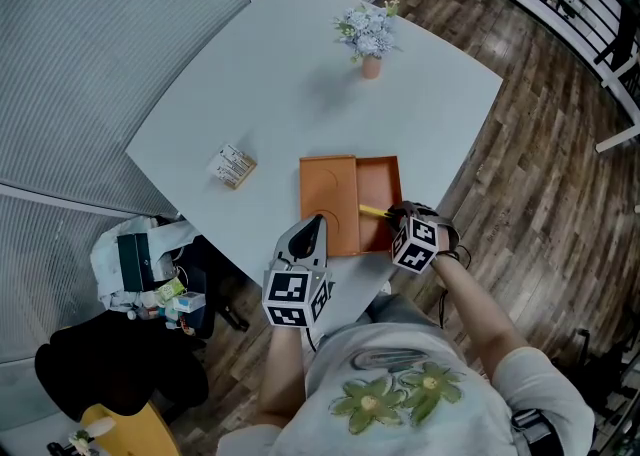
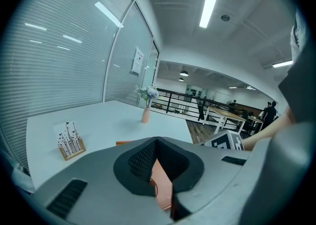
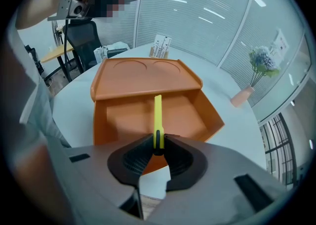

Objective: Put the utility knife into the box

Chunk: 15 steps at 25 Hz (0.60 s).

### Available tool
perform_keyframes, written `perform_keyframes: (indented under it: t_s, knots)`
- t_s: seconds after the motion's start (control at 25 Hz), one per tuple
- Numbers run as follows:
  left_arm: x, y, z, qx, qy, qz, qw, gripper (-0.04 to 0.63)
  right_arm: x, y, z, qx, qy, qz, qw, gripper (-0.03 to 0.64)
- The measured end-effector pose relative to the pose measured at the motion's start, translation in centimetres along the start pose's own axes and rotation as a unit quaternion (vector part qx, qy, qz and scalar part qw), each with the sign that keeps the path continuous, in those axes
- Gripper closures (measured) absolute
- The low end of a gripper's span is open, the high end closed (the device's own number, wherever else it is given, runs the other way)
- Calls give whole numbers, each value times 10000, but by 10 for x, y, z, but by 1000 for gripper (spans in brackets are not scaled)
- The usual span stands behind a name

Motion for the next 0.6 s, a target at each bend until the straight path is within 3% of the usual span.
perform_keyframes:
  t_s: [0.6]
  knots:
    - [-2, 2, 0, 37, 0, -16, 10000, 594, -10, -12, -10, 283, 312, -426, 9982, 541]
Point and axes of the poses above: the fingertips, and each gripper's own axes: y backward along the fingers, z to its right, x out of its top, the point moved 1 cm from there along y, backward along the fingers, and after that the axes turned 14 degrees about z, right-handed, at the moved point
